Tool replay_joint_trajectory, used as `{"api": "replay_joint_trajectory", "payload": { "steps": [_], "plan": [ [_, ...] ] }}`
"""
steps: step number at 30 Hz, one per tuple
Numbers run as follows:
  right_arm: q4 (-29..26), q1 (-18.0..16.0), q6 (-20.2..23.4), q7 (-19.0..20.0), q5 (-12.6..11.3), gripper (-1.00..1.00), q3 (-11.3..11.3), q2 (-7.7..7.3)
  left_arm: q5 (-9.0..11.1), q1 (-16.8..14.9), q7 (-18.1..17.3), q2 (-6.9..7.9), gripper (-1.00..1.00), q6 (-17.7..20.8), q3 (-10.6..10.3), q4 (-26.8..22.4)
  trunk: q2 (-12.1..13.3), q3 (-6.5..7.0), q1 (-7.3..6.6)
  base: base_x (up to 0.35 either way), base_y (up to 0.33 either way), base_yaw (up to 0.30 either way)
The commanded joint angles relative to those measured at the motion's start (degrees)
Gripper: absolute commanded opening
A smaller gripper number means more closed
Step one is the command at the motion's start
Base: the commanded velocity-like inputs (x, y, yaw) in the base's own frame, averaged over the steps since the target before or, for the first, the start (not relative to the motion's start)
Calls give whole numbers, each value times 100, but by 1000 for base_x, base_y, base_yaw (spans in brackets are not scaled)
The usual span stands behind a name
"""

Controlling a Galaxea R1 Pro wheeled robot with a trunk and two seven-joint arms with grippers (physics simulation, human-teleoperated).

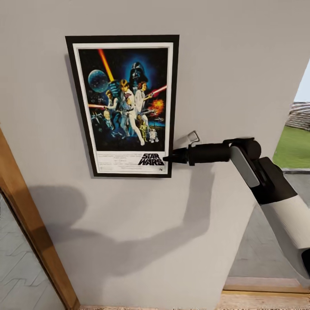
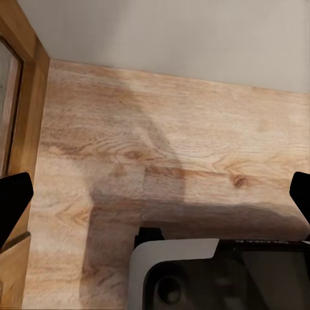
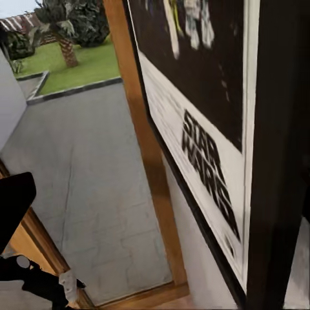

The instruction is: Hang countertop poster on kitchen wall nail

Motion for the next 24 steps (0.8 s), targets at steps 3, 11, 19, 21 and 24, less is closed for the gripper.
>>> {"api": "replay_joint_trajectory", "payload": {
  "steps": [3,11,19,21,24],
  "plan": [
    [-194,2,-135,-124,216,100,21,-8,8,4,-34,-4,100,51,19,-16,-1,-2,1,-284,0,0],
    [-1112,562,-312,-116,207,100,63,-8,8,4,-34,-4,100,51,19,-16,-1,-2,1,-114,0,0],
    [-1263,2842,-1773,-113,328,100,60,-37,8,4,-42,-4,100,51,19,-16,-1,-2,1,-9,0,0],
    [-1249,3253,-2109,-116,439,100,61,-49,8,4,-42,-4,100,51,19,-16,-1,-2,1,-1,0,0],
    [-1051,4194,-2909,-119,839,100,60,-63,8,4,-43,-4,100,51,19,-16,-1,-2,1,0,0,0]
  ]
}}
